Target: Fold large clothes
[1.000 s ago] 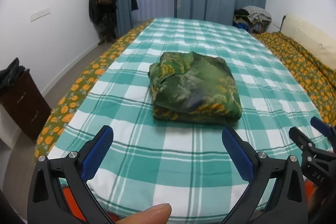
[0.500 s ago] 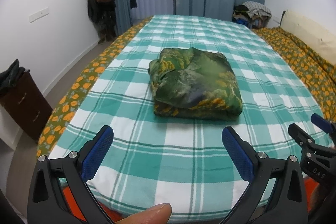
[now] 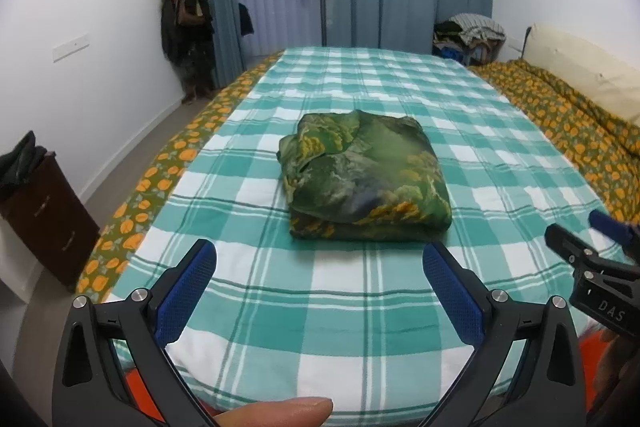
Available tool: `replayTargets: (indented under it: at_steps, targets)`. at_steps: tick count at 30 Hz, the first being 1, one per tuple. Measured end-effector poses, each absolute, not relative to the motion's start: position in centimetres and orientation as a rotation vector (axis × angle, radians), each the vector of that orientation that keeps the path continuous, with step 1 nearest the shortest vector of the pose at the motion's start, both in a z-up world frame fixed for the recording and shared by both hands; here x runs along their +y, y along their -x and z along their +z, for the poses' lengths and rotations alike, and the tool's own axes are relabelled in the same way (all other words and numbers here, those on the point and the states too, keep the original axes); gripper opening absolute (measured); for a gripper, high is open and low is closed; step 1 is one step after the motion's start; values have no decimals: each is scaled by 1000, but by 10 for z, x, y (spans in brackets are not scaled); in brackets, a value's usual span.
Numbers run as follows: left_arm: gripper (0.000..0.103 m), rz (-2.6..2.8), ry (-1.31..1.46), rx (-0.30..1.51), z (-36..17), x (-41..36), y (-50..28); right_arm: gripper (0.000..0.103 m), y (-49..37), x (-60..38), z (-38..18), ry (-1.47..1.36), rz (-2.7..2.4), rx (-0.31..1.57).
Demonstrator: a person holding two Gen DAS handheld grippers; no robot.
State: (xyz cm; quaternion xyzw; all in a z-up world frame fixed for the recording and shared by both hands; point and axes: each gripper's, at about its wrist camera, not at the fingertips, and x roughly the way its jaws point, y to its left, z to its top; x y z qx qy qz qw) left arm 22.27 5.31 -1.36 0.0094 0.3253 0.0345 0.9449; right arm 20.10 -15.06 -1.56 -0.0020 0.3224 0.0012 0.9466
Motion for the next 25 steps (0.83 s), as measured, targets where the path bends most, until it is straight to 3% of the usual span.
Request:
replayTargets:
  at_steps: [25]
  targets:
    - [103, 88, 1, 712, -19, 55, -226, 84, -185, -133, -12, 115, -39, 653]
